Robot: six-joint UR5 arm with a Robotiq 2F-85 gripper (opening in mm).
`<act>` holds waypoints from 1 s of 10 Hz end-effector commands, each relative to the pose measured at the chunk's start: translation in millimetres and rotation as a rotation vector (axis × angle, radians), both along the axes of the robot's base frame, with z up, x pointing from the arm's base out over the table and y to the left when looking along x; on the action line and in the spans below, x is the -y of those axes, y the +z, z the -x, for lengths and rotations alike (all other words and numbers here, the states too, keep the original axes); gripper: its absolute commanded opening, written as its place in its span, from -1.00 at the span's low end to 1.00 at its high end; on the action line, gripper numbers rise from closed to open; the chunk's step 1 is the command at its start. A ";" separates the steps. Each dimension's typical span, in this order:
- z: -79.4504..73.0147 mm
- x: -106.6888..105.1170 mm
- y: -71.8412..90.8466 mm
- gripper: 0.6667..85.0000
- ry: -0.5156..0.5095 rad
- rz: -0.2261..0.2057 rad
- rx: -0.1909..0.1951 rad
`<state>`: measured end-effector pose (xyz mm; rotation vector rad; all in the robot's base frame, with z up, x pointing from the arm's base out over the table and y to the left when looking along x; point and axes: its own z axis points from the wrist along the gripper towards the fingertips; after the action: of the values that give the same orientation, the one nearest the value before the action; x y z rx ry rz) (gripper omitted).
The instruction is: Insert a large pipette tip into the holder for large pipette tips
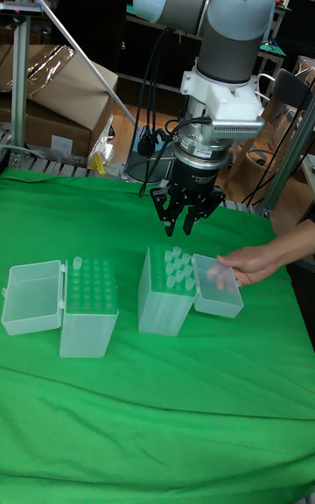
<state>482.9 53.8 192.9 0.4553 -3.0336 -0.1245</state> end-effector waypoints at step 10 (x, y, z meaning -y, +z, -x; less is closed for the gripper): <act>-6.5 -6.2 -35.2 -0.20 -0.038 -0.001 0.035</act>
<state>490.1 58.4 159.7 0.4103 -3.0703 -0.1020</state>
